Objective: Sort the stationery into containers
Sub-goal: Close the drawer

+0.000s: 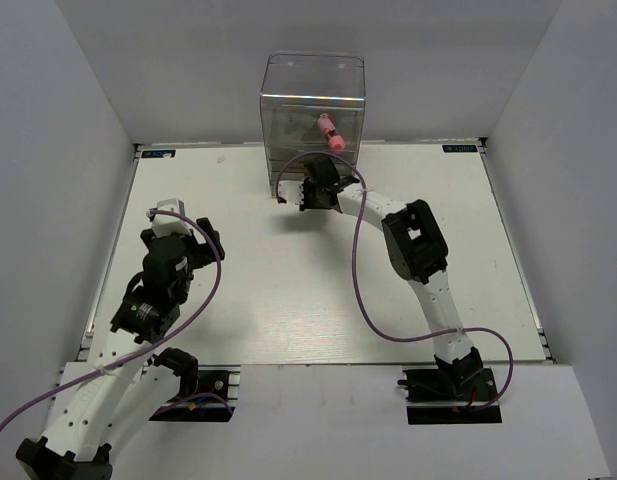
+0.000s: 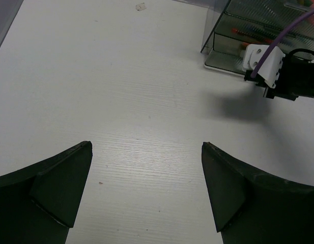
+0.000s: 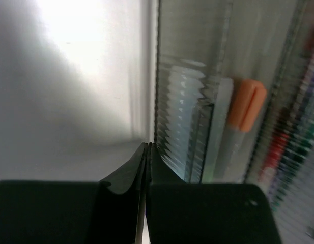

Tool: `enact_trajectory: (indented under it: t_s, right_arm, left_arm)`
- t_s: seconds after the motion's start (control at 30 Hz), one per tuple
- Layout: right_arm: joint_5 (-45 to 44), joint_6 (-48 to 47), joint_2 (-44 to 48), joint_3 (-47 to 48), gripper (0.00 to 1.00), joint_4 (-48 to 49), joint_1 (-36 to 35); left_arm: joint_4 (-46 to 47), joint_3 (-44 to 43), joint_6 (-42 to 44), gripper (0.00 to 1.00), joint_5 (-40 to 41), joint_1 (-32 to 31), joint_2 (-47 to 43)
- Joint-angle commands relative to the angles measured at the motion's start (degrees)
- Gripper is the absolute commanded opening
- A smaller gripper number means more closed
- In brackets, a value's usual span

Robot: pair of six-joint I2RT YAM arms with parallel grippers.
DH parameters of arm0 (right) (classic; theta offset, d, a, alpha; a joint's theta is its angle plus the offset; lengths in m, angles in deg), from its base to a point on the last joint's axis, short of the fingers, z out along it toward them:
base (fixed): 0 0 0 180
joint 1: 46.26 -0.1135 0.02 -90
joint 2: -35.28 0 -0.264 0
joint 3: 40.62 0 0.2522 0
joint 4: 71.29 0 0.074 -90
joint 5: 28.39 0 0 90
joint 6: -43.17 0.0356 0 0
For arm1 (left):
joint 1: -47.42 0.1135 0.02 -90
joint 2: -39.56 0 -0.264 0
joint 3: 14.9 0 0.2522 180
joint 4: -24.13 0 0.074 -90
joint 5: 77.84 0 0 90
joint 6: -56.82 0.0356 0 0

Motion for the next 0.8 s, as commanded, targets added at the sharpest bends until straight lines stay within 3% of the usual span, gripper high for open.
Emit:
enact_trajectory:
  t_s: [0.0,0.5,0.6,0.7,0.73,0.77]
  right_arm:
    - [-7.0,1.3,-0.4,1.4,0.0,10.4,1.4]
    - [-10.9,0.9,-2.3,0.8,0.0,18.8,3.5]
    - [-5.4,3.1,4.3,-7.1,0.0,15.5,3.3]
    - [5.7,7.0,14.9,-14.4,0.0,10.1,3.0]
    - [10.4,10.6,17.3,-17.3,0.02,7.4,2.8]
    - [14.9,13.1,19.7,-18.5,0.34,6.1,3.0]
  left_arm:
    - [0.4,0.7,0.6,0.98,0.4,0.0,-0.1]
    - [0.4,0.7,0.6,0.98,0.4,0.0,1.0]
    - [1.0,0.7,0.6,0.98,-0.2,0.0,1.0]
    - [1.7,0.7,1.1,0.98,-1.4,0.0,1.0]
    - [1.7,0.7,1.7,0.99,-3.0,0.0,0.4]
    - [2.4,1.4,2.5,0.99,-4.3,0.0,-0.1]
